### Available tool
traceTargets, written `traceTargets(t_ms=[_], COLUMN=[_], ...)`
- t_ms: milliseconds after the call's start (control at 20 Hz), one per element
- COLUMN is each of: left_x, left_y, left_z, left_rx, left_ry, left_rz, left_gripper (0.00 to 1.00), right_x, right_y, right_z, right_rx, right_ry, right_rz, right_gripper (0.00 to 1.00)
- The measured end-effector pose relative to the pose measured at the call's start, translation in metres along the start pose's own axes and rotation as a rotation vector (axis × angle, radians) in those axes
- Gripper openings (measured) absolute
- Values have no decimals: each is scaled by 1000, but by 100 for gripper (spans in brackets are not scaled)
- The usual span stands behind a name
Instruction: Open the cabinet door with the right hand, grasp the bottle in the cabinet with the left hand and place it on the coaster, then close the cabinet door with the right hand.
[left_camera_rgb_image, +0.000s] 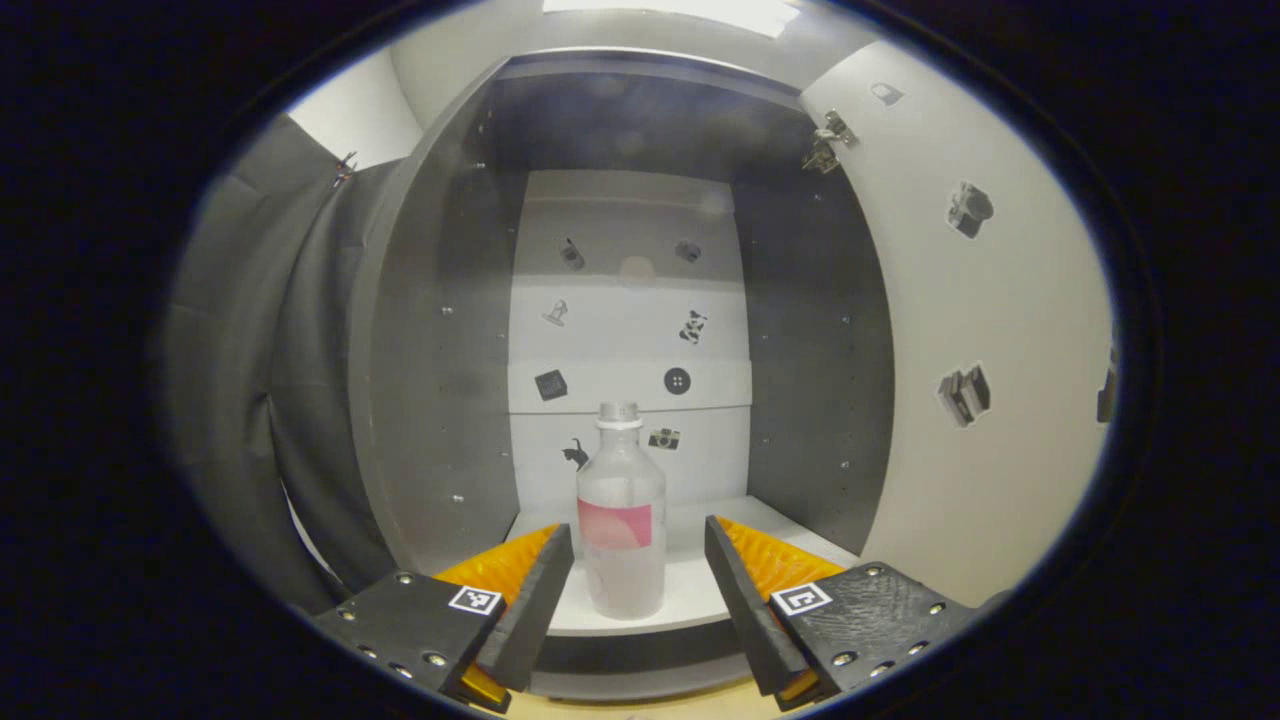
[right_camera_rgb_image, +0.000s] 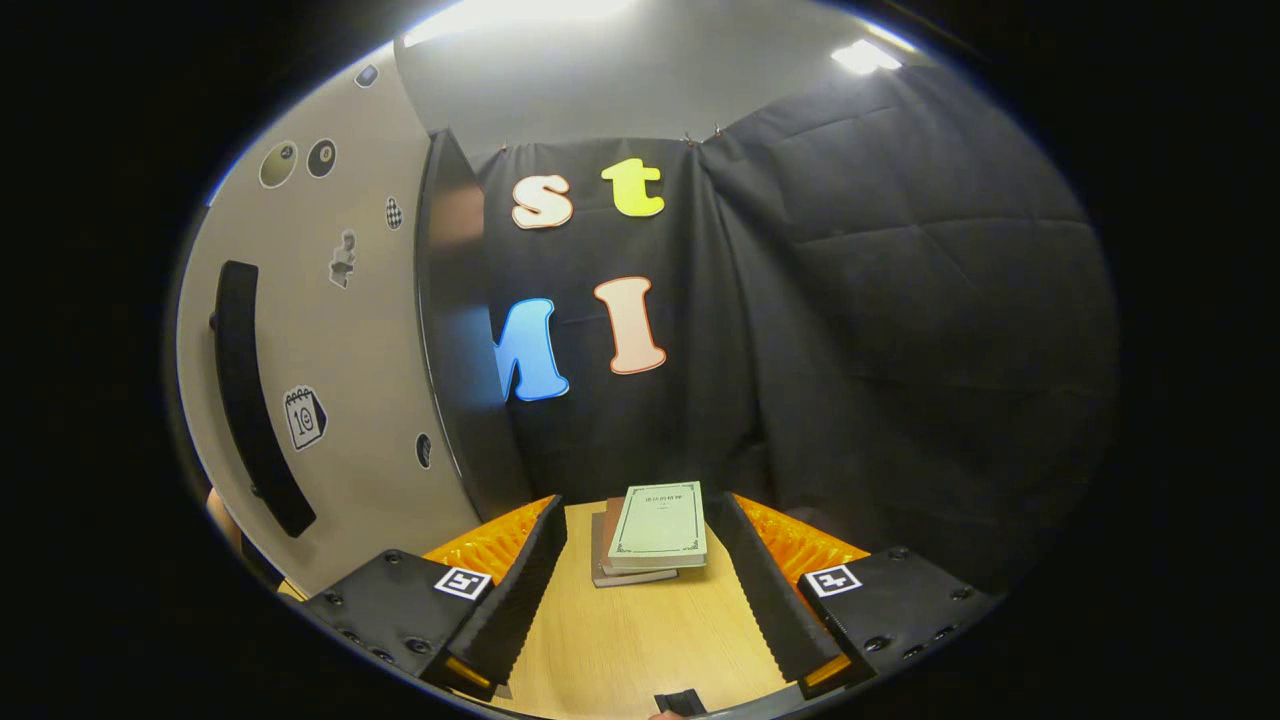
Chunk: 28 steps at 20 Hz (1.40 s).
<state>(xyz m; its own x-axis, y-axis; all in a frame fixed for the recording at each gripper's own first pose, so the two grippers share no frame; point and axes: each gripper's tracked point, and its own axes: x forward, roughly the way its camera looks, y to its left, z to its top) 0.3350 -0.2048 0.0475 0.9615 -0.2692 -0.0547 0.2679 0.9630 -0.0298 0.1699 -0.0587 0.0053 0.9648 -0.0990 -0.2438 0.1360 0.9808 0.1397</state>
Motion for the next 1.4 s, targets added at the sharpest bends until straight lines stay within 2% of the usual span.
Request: traceTargets(t_ms=[350, 750, 950, 1250, 1300, 1350, 1400], left_x=[44, 69, 62, 19, 10, 0, -11], left_y=[3, 13, 19, 44, 49, 53, 57], left_z=[-18, -22, -21, -11, -10, -9, -9], left_rx=[21, 21, 3, -38, -40, -43, -46], left_ry=[20, 4, 4, -28, -32, -38, -43], left_rz=[-34, -4, 15, 67, 76, 87, 96], left_gripper=[81, 80, 72, 72, 72, 72, 72], right_x=[4, 5, 11, 20, 22, 23, 23], right_y=[4, 4, 7, 10, 11, 12, 15], right_z=[-14, -14, -14, -13, -13, -13, -14], right_rx=[12, 1, -10, -24, -24, -25, -24], right_ry=[22, 27, 36, 43, 44, 45, 47], right_rz=[-68, -95, -77, -7, 9, 26, 44], right_gripper=[98, 98, 98, 98, 93, 98, 98])
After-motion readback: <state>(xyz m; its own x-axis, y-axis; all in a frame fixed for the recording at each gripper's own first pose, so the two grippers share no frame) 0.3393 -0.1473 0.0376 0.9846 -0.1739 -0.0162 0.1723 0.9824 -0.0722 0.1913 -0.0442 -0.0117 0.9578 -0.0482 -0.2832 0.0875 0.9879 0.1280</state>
